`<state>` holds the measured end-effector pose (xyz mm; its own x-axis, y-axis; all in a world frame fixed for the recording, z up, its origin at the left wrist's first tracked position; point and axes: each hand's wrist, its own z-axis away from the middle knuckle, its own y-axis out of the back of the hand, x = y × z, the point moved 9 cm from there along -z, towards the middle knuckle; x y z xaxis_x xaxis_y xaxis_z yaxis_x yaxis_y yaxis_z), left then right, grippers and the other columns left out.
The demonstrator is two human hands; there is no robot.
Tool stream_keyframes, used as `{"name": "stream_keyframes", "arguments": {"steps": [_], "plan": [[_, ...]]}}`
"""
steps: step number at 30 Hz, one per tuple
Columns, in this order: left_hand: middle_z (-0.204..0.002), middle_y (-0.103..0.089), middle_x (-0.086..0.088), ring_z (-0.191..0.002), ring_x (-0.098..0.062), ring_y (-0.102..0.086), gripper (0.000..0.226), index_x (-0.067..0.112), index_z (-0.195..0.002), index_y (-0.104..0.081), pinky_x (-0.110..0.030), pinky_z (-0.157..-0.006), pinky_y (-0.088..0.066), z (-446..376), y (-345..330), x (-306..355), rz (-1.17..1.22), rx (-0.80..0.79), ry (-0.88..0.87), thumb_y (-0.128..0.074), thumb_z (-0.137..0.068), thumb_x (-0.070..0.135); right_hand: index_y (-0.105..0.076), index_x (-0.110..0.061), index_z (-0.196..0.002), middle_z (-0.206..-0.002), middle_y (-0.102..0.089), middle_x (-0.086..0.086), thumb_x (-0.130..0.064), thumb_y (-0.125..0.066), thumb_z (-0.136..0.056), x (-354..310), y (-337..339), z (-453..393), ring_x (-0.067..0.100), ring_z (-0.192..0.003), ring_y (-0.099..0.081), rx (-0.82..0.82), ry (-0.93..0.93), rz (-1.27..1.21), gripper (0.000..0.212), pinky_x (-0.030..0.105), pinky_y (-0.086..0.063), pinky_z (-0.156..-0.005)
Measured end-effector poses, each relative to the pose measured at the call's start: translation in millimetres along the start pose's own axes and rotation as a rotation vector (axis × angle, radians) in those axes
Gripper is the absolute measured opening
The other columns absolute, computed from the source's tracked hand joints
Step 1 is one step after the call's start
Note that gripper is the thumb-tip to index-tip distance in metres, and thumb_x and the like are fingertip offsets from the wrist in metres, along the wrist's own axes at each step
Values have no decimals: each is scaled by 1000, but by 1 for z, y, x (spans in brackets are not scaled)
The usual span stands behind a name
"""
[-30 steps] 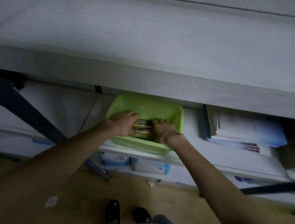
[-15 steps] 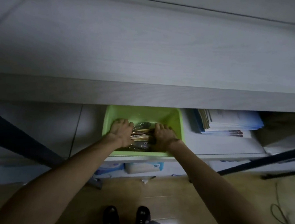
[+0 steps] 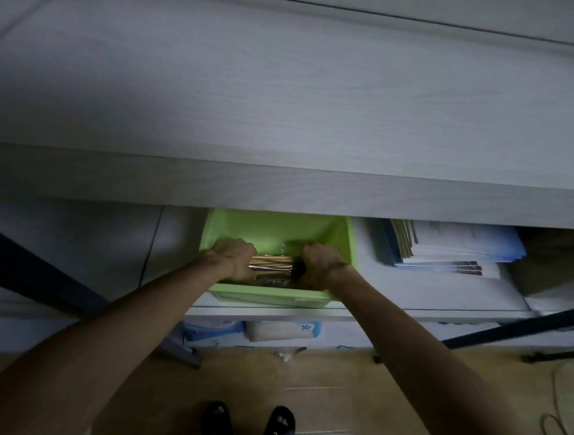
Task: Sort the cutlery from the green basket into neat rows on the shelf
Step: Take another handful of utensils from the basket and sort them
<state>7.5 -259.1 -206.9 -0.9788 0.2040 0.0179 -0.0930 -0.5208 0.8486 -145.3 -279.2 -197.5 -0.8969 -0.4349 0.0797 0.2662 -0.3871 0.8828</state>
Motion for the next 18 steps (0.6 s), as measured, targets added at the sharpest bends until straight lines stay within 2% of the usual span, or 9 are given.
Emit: {"name": "stream_keyframes", "arguments": {"steps": [3,6,9,12,16,18], "plan": [[-110,-66,-8,-94,-27,-62,29,13,-112,-64,-30,-70,-43,1,4,-1,-11,1,34,-60,-96,37,-42,-10,-140,-143,-44,13,-36,-72,-86,1,14,-3,31,-129,-46,132,-5,13,68,41,-50,-98],[-117,-64,-11,-100,-28,-62,28,11,-120,-61,-31,-74,-46,-3,0,-8,43,-15,68,-54,-99,29,-37,-8,-143,-141,-43,14,-42,-69,-86,1,28,-1,31,-129,-44,234,-17,36,73,41,-51,-96],[-122,-62,-12,-107,-30,-61,29,13,-124,-57,-32,-76,-44,-6,-3,-9,92,-39,74,-53,-99,28,-36,-7,-145,-143,-44,14,-51,-65,-90,-1,10,-5,30,-130,-47,113,29,17,76,41,-49,-100],[-122,-62,-11,-109,-30,-61,32,14,-122,-59,-32,-77,-44,-8,1,-10,88,-48,63,-57,-99,36,-39,-6,-143,-144,-46,14,-49,-55,-99,-6,-9,-8,27,-127,-53,-10,86,76,63,39,-48,-98],[-122,-64,-12,-109,-31,-62,33,13,-122,-59,-32,-78,-46,-10,7,-11,81,-14,58,-55,-101,37,-39,-3,-141,-139,-49,17,-37,-51,-103,-7,-13,-11,30,-119,-59,-16,80,93,52,39,-50,-92],[-124,-64,-12,-110,-31,-62,34,13,-126,-58,-34,-83,-49,-10,10,-12,61,37,57,-55,-101,36,-40,-3,-139,-136,-52,17,-38,-52,-103,-6,-14,-13,29,-118,-60,-11,68,105,52,38,-50,-91]]}}
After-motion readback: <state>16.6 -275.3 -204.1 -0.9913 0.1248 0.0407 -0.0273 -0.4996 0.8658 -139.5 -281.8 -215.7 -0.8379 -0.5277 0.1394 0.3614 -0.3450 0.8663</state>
